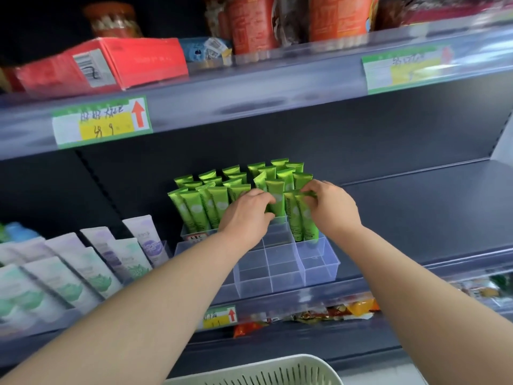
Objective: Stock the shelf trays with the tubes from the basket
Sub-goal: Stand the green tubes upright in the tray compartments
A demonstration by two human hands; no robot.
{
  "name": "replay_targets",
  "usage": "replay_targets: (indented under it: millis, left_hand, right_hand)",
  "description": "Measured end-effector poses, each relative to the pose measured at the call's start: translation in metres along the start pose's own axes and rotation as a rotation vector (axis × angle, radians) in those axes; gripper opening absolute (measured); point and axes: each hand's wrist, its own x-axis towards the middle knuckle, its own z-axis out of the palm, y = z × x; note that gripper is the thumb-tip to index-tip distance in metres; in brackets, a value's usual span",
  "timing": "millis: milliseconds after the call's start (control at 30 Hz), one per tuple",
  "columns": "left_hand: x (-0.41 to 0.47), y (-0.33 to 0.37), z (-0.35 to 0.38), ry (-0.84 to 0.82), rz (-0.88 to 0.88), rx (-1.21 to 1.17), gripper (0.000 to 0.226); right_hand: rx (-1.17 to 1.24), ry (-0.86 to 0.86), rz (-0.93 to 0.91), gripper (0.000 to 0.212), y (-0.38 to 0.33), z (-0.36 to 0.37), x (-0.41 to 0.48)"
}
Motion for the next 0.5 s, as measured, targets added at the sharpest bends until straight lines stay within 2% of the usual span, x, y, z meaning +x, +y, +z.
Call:
replay_targets:
  millis: [133, 500]
  left_hand:
    - [-0.006, -0.003, -0.005, 0.002, 0.046, 0.004, 0.03]
    - [-0.048, 0.005, -0.027, 0.014, 0.072, -0.028, 0.033]
  right_hand:
    - [-0.017, 0.004, 0.013, 0.026, 0.001, 0.005, -0.002]
    - [-0.239, 0.136, -0.131, 0.028, -0.02, -0.011, -0.039]
